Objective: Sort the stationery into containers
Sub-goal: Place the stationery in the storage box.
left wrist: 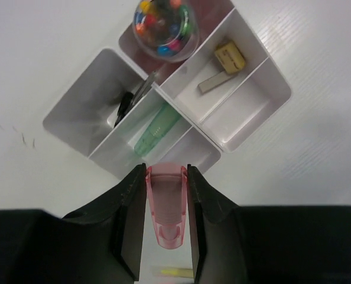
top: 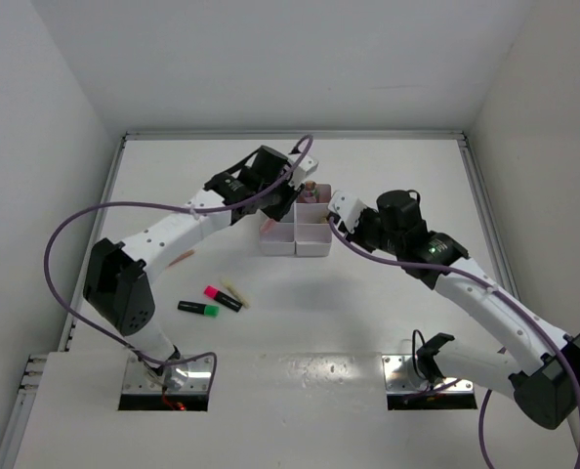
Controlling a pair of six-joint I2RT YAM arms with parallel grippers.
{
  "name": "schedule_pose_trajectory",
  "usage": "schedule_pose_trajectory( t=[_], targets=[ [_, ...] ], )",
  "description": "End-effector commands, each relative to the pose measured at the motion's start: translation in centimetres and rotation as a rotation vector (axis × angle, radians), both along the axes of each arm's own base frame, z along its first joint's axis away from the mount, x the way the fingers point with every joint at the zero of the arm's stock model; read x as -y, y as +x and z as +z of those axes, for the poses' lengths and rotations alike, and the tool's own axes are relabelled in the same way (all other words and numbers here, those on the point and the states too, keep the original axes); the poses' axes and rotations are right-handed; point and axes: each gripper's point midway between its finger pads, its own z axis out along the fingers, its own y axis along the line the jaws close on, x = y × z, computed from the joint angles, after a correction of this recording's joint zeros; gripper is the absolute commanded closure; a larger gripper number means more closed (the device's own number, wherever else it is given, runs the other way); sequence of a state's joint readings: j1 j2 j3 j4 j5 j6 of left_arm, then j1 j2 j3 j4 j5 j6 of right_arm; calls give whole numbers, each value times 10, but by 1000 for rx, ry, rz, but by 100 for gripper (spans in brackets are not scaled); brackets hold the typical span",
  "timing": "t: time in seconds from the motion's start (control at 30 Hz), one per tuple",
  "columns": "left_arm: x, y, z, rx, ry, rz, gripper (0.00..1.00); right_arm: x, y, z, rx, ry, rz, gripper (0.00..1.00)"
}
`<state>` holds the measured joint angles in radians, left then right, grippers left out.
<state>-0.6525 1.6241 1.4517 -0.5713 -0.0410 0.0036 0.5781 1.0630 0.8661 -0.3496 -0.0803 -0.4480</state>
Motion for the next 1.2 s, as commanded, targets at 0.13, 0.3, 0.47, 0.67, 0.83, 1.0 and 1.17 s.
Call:
schedule_pose_trajectory(
  t=[0.13,0.3,0.47,0.67,0.83,1.0,1.17],
  targets=[
    [24,35,30,242,10,-236,89,-2,4,6,23,37,-15,82],
    [25,49,23,260,-20,-296,91,-3,2,9,28,46,-7,71],
    [21,60,-1,219,-12,-301,91,-1,2,5,23,37,-15,68],
    [20,58,-20,170,-27,-324,91,0,3,2,24,32,-23,67],
    [2,65,-36,160,-22,-276,87,0,3,2,24,32,-23,67],
    [-6,67,-42,142,-28,-246,64,-1,5,0,24,32,-23,66],
    [-11,72,-41,149,-30,-223,53,-1,5,0,24,32,-23,66]
  ],
)
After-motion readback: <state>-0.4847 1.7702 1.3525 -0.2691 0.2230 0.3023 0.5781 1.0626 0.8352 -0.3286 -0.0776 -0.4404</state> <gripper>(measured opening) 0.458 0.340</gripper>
